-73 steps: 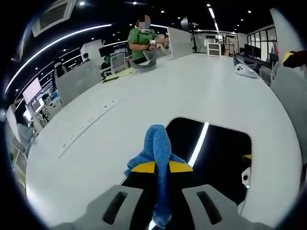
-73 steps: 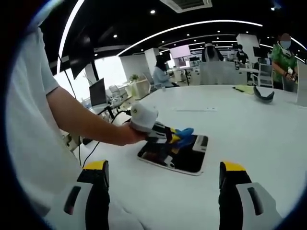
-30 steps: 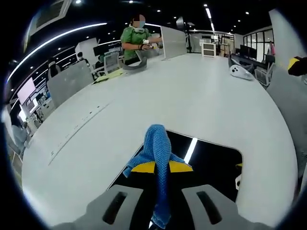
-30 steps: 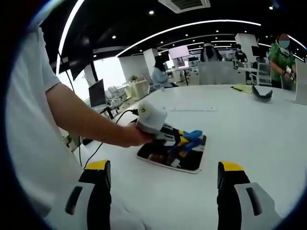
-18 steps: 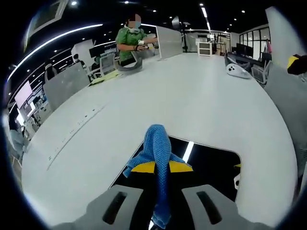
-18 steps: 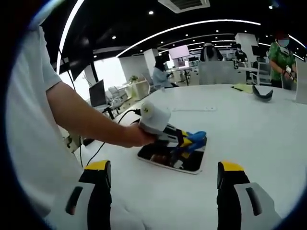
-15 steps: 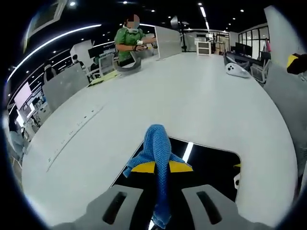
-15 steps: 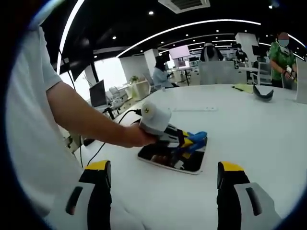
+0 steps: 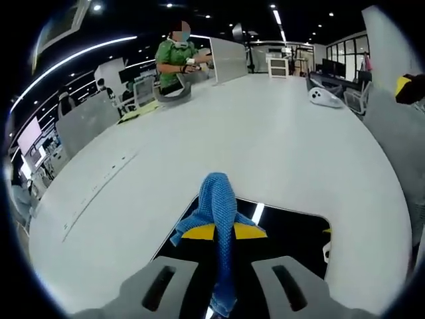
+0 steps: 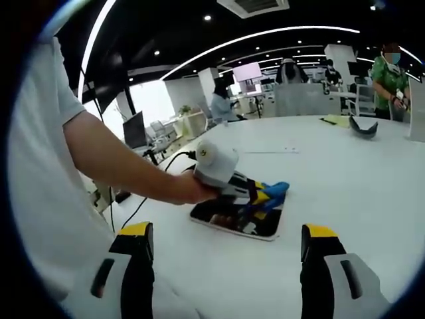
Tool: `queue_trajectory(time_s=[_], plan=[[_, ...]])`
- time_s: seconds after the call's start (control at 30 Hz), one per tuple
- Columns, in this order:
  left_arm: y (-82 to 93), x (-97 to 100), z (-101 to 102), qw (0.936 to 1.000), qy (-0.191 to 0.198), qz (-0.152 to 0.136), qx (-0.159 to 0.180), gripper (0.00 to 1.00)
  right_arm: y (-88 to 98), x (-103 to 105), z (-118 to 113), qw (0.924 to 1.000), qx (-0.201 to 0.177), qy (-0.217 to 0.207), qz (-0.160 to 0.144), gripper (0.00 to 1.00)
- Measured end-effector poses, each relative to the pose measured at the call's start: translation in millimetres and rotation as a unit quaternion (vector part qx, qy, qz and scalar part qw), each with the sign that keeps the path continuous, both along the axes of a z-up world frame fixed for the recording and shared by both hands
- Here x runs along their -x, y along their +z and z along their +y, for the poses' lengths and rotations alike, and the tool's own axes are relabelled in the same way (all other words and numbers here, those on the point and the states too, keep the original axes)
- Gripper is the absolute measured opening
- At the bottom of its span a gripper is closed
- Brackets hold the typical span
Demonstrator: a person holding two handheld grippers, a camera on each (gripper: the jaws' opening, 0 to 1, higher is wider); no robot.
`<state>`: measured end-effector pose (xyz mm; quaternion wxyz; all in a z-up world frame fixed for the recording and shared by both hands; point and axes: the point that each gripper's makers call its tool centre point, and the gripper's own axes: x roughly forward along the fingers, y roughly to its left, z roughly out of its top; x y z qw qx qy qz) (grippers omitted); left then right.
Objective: Wipe the mirror surface with the cleaning cloth until all visible marks leave the cleaned area.
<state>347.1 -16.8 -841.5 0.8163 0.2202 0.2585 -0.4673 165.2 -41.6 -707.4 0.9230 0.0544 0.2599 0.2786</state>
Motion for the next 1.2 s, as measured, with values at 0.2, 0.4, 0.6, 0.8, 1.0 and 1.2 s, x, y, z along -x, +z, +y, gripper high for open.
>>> queue_trajectory(time_s=[0.2, 0.4, 0.6, 0.8, 1.0, 1.2], plan=[[-1.2, -0.6, -4, 1.0, -0.003, 0.007, 0.005, 0.05, -1.0, 1, -1, 1.0, 0.001, 0.0, 0.002, 0.91], [-0.4, 1.5, -10, 0.9998, -0.018, 0.007, 0.0, 0.05, -0.3, 0, -1, 1.0, 0.002, -0.002, 0.001, 0.91], [0.0, 2.3, -14, 0.9997, -0.021, 0.014, 0.0, 0.05, 1.6, 1, 0, 1.0, 0.003, -0.002, 0.0, 0.91], [-0.9, 2.3, -17, 0.9996, -0.016, 0.022, 0.004, 0.05, 0.1, 2, -1, 1.0, 0.008, 0.0, 0.0, 0.91], [-0.6, 2.7, -23, 0.9994, -0.017, 0.031, 0.005, 0.05, 3.1, 1, -2, 1.0, 0.004, -0.004, -0.005, 0.9], [-0.7, 3.9, -28, 0.999, -0.027, 0.034, 0.0, 0.06, 2.7, 3, -6, 0.9999, 0.005, -0.008, -0.004, 0.9]])
